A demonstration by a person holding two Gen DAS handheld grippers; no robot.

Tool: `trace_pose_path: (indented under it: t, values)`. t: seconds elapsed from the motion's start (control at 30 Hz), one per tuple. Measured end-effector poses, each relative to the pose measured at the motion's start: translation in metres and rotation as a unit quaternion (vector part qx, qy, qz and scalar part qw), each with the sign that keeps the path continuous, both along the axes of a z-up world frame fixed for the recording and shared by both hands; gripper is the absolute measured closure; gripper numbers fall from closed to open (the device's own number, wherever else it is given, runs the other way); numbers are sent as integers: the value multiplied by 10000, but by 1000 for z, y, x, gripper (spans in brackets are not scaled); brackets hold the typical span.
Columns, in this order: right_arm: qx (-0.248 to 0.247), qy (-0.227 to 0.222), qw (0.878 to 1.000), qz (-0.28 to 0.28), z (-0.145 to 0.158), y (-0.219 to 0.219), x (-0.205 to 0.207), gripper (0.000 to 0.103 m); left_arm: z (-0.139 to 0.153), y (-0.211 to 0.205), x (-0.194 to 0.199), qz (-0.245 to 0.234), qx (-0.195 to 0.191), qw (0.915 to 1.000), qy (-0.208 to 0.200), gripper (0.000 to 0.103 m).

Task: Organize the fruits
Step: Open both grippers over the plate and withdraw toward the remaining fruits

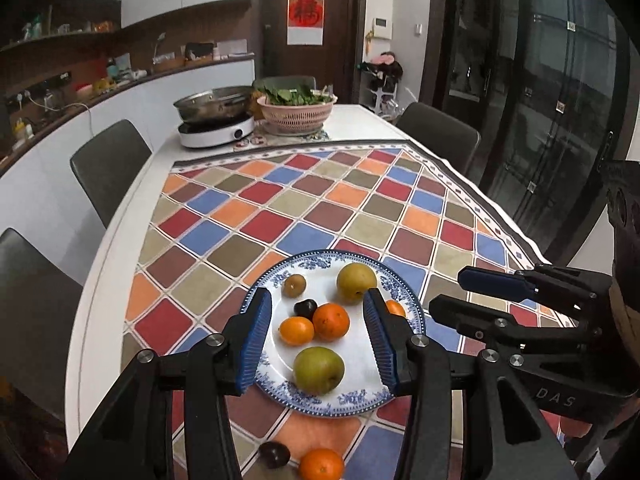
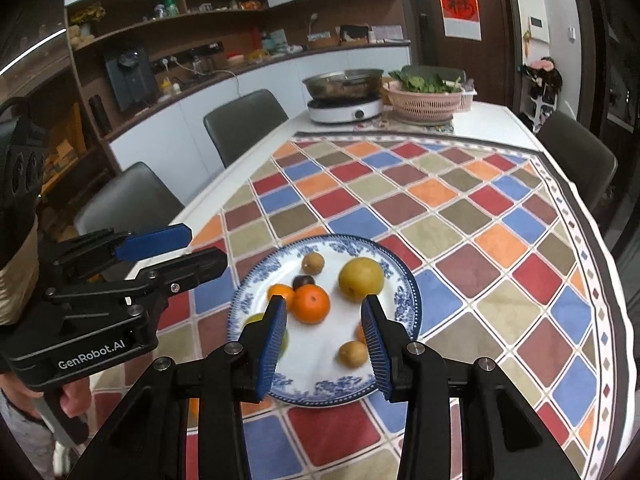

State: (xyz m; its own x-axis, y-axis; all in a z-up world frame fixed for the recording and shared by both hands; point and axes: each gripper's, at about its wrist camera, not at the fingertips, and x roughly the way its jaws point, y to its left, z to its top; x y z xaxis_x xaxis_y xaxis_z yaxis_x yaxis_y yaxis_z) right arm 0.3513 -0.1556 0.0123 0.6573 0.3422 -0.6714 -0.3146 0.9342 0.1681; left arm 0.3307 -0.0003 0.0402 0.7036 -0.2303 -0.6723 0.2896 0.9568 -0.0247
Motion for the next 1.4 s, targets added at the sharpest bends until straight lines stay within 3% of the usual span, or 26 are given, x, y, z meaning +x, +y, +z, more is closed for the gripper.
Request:
trace_pose_path:
  t: [0.2,0.3,0.5,0.9,1.17,1.4]
  values:
    - [-57,-197,9997,105,15,13,-20,63,13,16,-26,74,47,9998,-198,51]
    - [-28,-242,9996,171,19,22,-30,54,17,24,-38,108,29,9996,-273,50]
    - [-36,-245,9991,354,20,41,-47,53,20,43,-66,225,81,9987,-456,44]
    - [-339,-53,9969,710,-2,79,-68,53,-10,76,-94,404,167,9986,-286,39]
    - [-562,195,9948,825,-24,97,-76,53,-32,86,-102,114,405,9989,-185,39]
    - [-787,520,9912,933,-50,110,-78,53,-53,88,-100,-409,725,9965,-105,39]
